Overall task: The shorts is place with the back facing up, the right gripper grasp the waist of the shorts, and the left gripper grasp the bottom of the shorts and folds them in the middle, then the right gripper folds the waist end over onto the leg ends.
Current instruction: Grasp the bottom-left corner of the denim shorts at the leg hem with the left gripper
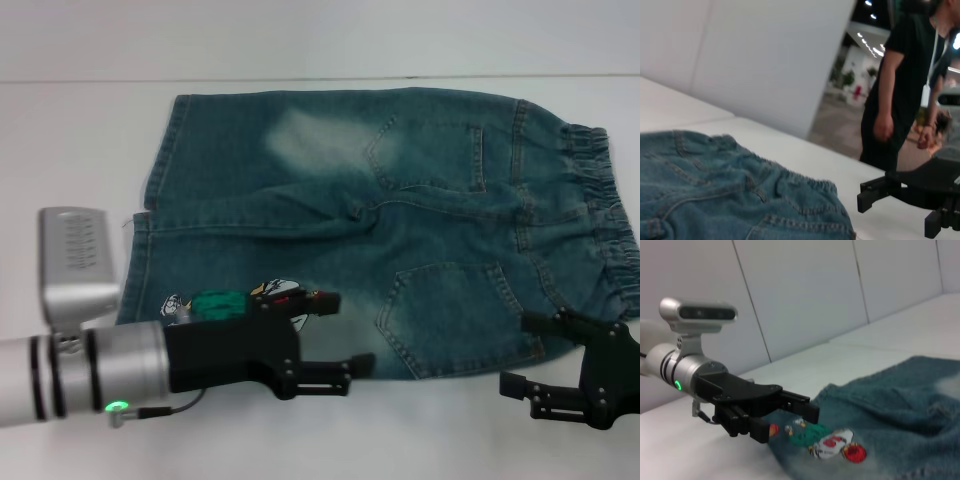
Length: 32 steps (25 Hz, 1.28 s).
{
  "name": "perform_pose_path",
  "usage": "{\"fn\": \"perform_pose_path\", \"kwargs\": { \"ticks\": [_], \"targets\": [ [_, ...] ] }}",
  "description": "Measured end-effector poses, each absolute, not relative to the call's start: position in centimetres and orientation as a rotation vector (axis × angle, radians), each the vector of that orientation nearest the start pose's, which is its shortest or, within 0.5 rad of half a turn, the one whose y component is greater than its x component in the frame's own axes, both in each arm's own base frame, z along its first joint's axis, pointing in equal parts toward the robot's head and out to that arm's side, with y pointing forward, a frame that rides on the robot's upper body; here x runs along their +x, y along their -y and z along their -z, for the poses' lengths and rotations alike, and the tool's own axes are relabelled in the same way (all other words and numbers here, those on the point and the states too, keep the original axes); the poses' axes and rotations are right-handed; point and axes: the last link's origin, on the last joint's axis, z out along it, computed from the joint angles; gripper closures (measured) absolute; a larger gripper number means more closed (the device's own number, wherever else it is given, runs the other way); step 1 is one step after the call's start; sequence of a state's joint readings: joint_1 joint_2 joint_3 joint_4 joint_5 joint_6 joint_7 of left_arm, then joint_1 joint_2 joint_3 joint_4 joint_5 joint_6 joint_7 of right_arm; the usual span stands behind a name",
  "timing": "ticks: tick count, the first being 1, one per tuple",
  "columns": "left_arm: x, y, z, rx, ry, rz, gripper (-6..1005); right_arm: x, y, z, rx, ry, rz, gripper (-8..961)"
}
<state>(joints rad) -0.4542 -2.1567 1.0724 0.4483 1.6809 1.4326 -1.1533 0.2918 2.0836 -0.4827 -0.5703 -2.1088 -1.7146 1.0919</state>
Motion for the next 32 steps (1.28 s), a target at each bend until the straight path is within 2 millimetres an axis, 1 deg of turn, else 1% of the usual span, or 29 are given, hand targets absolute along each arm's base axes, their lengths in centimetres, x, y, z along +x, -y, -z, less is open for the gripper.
{"fn": "perform_pose_path", "kwargs": {
  "ticks": [3,7,14,17,20,21,23,26,30,32],
  "targets": [
    [-24.3,-28.5,9.6,-2.840,0.619,0.807,95,33.7,-23.0,0.1,-2.625,-0.697,-0.753,3],
    [-24.3,-28.7,9.7,-2.837,0.629,0.794,95,33.5,-23.1,0.3,-2.633,-0.690,-0.752,3],
    [-24.8,-28.4,9.5,-2.822,0.647,0.792,96,33.0,-23.4,0.9,-2.648,-0.689,-0.773,3],
    [-25.1,-28.4,8.7,-2.781,0.645,0.822,96,33.0,-23.5,0.8,-2.645,-0.689,-0.775,3],
    [-26.4,-28.3,6.4,-2.663,0.684,0.879,95,33.1,-23.3,0.7,-2.636,-0.693,-0.777,3],
    [-27.1,-28.0,5.2,-2.599,0.718,0.913,95,33.2,-23.3,0.7,-2.633,-0.694,-0.776,3],
    [-28.7,-27.3,2.6,-2.473,0.805,0.972,95,33.2,-23.3,0.6,-2.630,-0.695,-0.775,4],
    [-30.8,-26.3,-0.3,-2.334,0.984,0.995,95,33.2,-23.4,0.6,-2.630,-0.692,-0.773,4],
    [-32.6,-24.8,-3.0,-2.279,1.166,0.955,96,33.1,-23.7,0.5,-2.632,-0.687,-0.770,4],
    [-33.3,-24.3,-4.0,-2.255,1.281,0.915,96,33.1,-23.7,0.5,-2.633,-0.687,-0.770,4]
  ]
}}
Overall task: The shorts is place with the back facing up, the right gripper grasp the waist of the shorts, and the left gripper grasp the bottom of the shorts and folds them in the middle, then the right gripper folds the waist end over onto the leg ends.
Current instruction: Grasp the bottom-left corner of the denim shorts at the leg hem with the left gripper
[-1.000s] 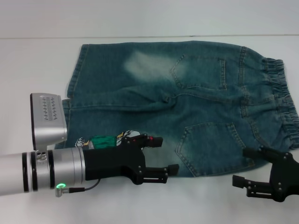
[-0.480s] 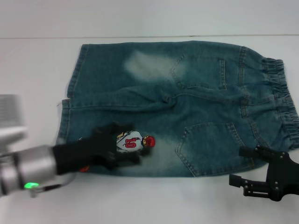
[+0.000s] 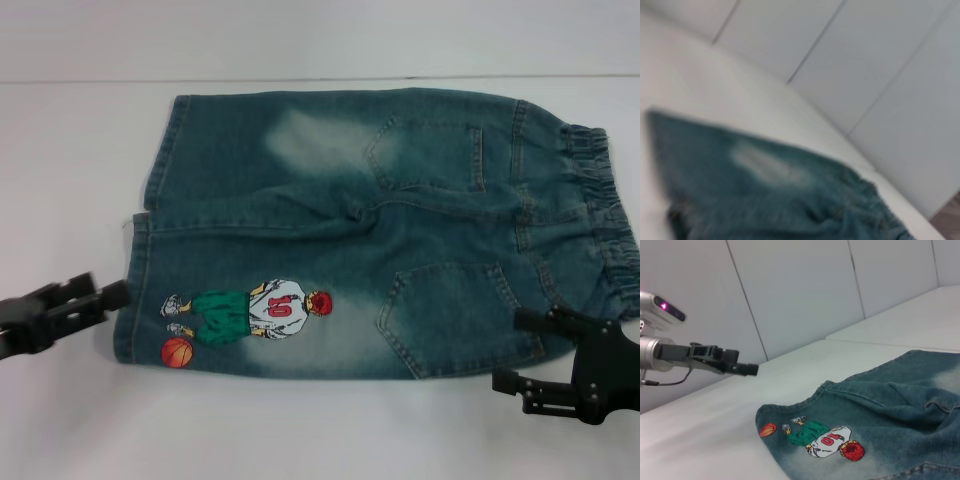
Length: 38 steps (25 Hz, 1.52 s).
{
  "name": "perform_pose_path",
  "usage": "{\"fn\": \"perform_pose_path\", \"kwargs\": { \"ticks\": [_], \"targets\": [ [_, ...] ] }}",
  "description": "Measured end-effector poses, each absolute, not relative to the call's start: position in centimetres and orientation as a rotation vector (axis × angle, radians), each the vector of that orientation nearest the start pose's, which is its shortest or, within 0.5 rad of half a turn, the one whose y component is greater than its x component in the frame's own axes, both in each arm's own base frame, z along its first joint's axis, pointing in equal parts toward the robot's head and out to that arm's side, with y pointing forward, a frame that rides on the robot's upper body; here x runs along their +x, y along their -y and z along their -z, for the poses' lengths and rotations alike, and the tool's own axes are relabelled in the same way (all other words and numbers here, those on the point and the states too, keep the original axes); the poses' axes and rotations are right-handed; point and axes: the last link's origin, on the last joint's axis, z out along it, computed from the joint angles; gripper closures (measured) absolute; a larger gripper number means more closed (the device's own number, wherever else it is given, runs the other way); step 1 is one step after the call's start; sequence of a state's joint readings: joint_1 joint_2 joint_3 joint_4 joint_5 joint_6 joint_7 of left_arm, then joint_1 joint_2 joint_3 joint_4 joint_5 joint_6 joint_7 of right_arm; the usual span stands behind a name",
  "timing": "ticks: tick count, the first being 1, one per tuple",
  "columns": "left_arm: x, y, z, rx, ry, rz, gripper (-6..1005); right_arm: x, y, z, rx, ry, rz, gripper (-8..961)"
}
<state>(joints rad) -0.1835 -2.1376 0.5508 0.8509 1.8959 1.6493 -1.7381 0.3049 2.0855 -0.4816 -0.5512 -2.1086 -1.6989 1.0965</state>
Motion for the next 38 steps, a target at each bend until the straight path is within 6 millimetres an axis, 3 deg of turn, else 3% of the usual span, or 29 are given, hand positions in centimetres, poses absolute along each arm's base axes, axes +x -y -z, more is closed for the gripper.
{"fn": "perform_pose_path", "kwargs": {
  "ticks": [3,8,20,25,31,38],
  "targets": [
    [-34.2,-24.2,-4.8,-2.232,1.430,0.833,96,33.1,-23.7,0.4,-2.632,-0.687,-0.769,4],
    [-34.7,-24.8,-4.5,-2.246,1.527,0.713,95,33.1,-23.7,0.4,-2.635,-0.679,-0.765,4],
    [-33.8,-26.7,-2.6,-2.352,1.546,0.578,97,33.2,-23.7,0.4,-2.634,-0.680,-0.761,3],
    [-33.7,-26.9,-2.5,-2.358,1.540,0.567,98,33.3,-23.6,0.4,-2.631,-0.685,-0.759,3],
    [-34.4,-26.7,-3.8,-2.301,1.522,0.552,100,33.4,-23.5,0.5,-2.627,-0.690,-0.759,4],
    [-34.3,-27.0,-2.9,-2.316,1.533,0.516,102,33.2,-23.7,0.6,-2.637,-0.686,-0.752,4]
  ]
}}
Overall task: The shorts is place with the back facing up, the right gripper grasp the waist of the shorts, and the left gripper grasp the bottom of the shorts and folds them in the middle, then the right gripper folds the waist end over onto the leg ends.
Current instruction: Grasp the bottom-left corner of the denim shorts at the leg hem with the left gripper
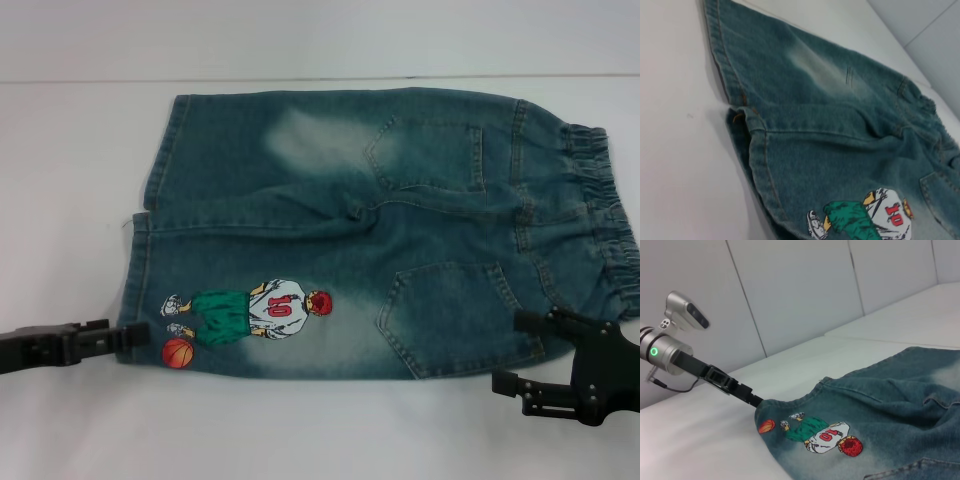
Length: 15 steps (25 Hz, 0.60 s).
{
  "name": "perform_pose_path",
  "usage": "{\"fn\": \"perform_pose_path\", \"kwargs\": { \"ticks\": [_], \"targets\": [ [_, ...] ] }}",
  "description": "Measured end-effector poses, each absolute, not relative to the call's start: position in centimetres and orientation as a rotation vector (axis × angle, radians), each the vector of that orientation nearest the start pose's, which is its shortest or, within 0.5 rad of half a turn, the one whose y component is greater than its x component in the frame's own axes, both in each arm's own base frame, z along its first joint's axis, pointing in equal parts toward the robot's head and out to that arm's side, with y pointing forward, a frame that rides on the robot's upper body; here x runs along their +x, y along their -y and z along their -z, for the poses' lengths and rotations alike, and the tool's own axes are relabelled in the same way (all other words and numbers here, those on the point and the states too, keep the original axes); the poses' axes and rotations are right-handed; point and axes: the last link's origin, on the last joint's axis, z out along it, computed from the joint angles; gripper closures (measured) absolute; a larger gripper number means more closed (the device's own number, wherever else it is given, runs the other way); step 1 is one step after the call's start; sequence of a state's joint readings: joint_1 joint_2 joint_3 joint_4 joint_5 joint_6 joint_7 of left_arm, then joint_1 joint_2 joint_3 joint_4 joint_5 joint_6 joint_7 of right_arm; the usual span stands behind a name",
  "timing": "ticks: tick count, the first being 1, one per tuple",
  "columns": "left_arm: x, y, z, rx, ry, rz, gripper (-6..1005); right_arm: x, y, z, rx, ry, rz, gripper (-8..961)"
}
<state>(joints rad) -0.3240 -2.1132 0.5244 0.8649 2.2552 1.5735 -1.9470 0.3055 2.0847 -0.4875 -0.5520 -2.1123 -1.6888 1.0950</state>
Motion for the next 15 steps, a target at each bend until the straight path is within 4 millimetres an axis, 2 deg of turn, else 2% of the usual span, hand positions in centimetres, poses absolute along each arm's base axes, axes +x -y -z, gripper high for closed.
{"fn": "perform_pose_path", "kwargs": {
  "ticks": [15],
  "targets": [
    [-33.0,-27.6,-1.5,-2.414,1.508,0.473,106,33.4,-23.7,0.7,-2.634,-0.693,-0.747,3]
  ]
}}
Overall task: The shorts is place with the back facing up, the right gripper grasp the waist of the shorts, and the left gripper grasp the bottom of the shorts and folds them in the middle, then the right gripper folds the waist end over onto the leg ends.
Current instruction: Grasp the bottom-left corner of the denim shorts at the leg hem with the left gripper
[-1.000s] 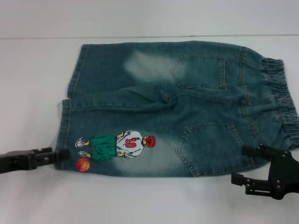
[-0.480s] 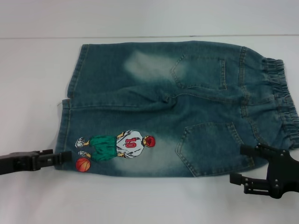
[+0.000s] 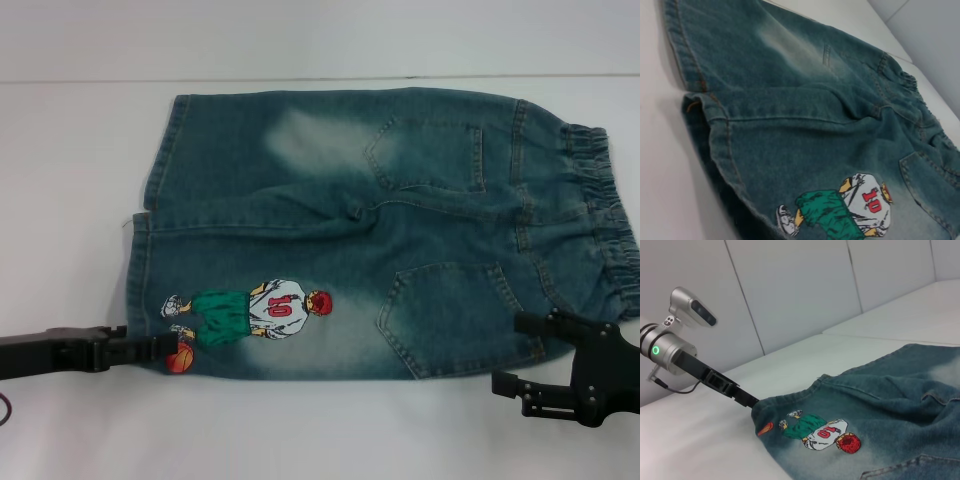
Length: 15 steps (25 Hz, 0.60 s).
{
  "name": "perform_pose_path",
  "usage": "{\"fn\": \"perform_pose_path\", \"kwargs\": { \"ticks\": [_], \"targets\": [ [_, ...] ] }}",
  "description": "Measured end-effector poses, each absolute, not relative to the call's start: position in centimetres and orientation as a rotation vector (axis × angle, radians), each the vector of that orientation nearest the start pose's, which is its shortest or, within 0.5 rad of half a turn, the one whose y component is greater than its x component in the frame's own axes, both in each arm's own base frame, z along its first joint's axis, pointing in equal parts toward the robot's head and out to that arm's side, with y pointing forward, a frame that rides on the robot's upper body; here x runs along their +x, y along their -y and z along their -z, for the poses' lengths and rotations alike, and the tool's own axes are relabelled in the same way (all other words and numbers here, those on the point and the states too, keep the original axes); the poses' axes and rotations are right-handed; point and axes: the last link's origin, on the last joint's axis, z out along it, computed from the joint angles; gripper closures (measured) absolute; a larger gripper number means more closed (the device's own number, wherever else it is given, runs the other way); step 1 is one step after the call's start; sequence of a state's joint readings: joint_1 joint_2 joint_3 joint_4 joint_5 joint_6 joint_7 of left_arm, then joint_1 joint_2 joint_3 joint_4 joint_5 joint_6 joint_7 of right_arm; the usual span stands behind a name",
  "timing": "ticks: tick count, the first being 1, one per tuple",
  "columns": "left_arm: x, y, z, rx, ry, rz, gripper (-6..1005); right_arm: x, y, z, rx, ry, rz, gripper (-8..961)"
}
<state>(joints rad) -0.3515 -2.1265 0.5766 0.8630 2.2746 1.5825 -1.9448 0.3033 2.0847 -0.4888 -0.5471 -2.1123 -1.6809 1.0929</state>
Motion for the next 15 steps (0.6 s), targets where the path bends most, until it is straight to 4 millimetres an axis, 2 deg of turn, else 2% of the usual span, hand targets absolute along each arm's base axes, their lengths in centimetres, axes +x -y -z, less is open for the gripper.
{"fn": "perform_pose_path", "kwargs": {
  "ticks": [6,11,15],
  "targets": [
    [-33.05,-28.08,-1.16,-2.406,1.497,0.451,108,33.48,-23.62,0.69,-2.629,-0.697,-0.740,4],
    [-33.16,-28.28,-0.83,-2.406,1.490,0.422,293,33.49,-23.60,0.70,-2.629,-0.703,-0.740,4],
    [-33.14,-28.29,-0.65,-2.415,1.484,0.395,327,33.50,-23.61,0.70,-2.628,-0.704,-0.740,4]
  ]
}}
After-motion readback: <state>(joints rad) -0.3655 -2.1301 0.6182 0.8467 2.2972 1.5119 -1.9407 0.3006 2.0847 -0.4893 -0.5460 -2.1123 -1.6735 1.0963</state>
